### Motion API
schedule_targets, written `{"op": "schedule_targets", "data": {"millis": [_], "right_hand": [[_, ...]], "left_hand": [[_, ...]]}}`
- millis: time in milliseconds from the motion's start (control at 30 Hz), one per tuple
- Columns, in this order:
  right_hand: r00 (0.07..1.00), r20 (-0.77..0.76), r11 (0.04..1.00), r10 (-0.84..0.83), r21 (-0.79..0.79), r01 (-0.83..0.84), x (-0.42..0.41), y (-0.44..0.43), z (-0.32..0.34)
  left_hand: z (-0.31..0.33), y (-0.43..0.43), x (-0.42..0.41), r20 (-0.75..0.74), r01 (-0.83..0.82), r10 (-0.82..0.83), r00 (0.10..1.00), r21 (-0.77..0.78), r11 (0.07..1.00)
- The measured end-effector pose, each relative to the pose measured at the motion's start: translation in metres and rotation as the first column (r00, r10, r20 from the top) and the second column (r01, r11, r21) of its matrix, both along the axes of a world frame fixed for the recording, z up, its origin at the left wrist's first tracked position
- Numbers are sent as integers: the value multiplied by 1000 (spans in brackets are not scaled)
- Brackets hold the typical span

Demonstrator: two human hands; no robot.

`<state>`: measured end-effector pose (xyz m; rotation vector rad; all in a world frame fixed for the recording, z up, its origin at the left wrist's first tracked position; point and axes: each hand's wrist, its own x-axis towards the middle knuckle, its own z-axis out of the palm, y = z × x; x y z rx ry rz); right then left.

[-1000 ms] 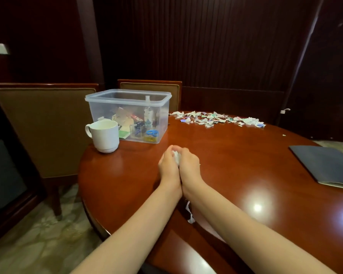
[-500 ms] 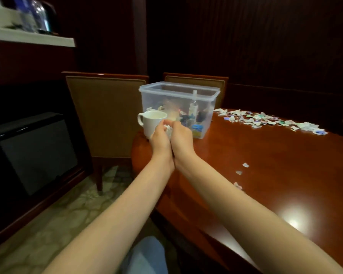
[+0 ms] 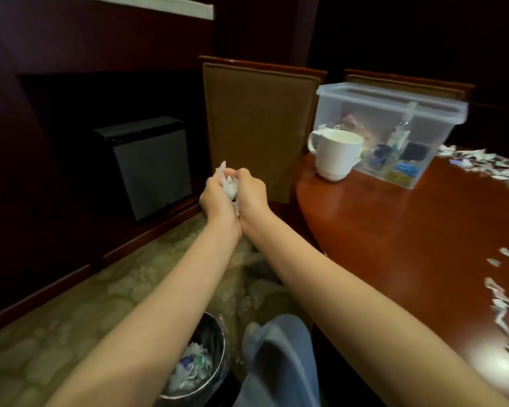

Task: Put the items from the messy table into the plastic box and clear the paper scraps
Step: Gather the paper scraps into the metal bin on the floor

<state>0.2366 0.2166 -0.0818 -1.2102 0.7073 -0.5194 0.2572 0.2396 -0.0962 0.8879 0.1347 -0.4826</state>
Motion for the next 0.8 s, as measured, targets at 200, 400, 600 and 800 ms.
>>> {"op": "schedule_targets", "data": {"millis": [200, 400, 600, 800], "right_hand": [[998, -54, 984, 41, 176, -31, 46, 26, -69], [995, -98, 940, 32, 342, 3, 68, 42, -147], [982, -186, 868, -14, 486, 105, 68, 50, -204], [930, -366, 860, -36, 462, 215, 70, 51, -256]], "left_hand": [[-61, 30, 40, -124, -105, 118, 985, 101, 989], [-138, 46, 60, -243, -105, 162, 956, 232, 967], [-206, 51, 66, -392, -127, 180, 902, 157, 979], [-245, 53, 64, -426, -124, 222, 877, 247, 961]]}}
